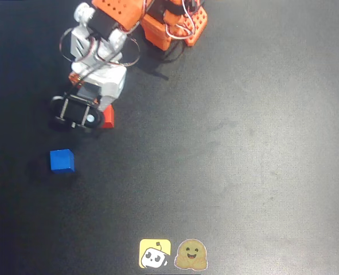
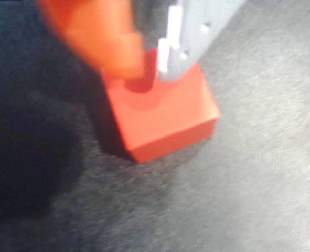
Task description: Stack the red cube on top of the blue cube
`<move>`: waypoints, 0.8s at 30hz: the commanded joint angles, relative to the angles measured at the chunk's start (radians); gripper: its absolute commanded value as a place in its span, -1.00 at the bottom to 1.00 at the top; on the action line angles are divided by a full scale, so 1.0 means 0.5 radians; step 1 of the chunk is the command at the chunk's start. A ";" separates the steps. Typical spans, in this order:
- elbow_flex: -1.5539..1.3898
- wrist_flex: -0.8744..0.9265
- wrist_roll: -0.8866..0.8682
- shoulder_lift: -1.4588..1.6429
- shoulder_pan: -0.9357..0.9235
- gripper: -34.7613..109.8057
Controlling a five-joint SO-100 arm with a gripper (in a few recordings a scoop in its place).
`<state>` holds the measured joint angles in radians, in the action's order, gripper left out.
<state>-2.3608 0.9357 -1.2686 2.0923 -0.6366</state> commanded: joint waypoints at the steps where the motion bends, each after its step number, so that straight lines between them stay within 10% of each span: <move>1: 0.098 0.055 -0.058 0.006 0.037 -0.34; 24: 0.095 -0.086 -0.132 -0.307 0.233 -0.22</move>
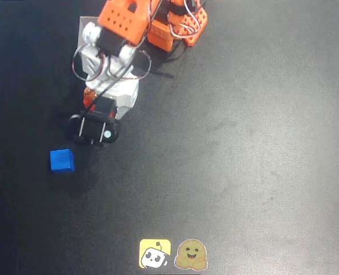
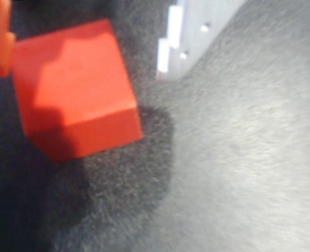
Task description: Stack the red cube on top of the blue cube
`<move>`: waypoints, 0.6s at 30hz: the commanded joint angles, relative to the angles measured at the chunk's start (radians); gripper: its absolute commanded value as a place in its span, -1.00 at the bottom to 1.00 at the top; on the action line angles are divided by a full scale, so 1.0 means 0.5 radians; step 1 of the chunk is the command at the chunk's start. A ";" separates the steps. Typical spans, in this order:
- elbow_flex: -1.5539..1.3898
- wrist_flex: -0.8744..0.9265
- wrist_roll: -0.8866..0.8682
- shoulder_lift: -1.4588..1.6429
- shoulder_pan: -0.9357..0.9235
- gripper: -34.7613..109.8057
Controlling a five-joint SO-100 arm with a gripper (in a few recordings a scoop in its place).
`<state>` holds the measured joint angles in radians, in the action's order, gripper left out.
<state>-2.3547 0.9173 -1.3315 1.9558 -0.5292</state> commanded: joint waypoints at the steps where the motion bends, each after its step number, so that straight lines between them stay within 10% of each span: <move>1: 0.083 -0.067 0.000 -0.055 0.018 -0.22; 18: 0.077 -0.147 0.012 -0.215 -0.025 -0.34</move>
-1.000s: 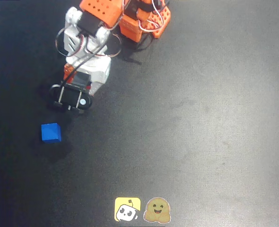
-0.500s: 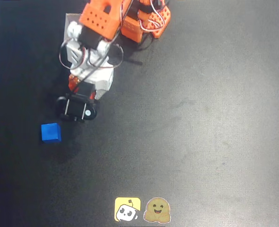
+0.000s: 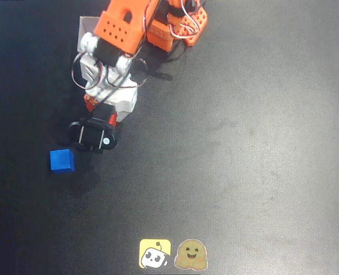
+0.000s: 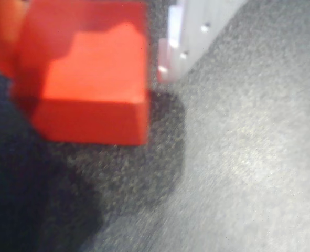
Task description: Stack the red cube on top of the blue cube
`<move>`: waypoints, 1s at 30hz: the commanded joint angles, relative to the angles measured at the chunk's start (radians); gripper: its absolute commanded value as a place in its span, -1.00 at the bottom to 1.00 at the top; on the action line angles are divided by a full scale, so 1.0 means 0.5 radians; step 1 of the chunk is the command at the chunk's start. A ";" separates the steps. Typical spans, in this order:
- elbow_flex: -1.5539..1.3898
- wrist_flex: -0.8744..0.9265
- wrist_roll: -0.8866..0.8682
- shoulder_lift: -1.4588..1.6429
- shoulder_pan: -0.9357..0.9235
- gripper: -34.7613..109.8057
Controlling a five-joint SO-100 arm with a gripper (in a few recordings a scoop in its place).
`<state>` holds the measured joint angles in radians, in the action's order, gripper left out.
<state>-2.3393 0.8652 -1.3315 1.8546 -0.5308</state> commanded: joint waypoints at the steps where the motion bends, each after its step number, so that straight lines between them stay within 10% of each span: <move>1: 0.043 -0.055 0.012 -0.028 -0.028 -0.37; 30: 0.746 0.491 0.739 -0.101 -0.316 -0.52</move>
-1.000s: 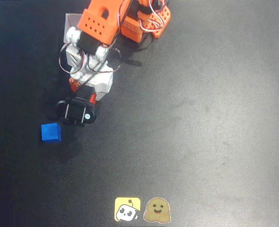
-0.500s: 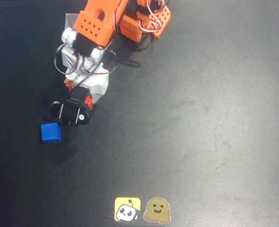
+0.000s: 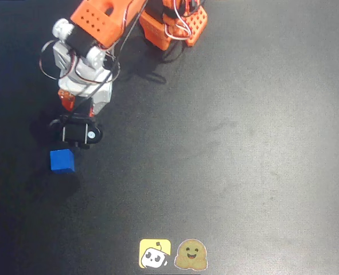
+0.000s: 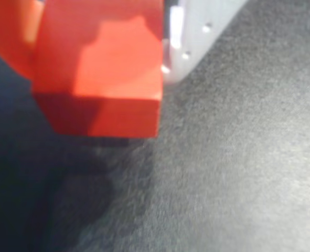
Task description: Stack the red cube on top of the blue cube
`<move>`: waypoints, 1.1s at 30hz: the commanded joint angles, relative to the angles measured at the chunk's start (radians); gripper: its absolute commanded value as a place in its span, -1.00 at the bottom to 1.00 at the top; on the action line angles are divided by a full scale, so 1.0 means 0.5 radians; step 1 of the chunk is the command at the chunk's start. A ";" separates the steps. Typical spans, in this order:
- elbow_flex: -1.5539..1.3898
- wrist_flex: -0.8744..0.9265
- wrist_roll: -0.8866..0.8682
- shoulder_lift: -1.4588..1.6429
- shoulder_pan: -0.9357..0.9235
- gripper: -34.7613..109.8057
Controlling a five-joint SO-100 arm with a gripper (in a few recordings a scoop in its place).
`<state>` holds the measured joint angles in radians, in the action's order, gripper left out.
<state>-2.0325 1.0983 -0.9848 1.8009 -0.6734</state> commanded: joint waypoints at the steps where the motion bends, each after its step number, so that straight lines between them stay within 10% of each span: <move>1: 0.153 0.025 0.071 -0.009 -0.034 -0.52; 33: 1.006 0.221 -0.055 -0.555 0.021 -0.52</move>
<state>-1.6137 1.2042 -0.9787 1.5355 -0.6903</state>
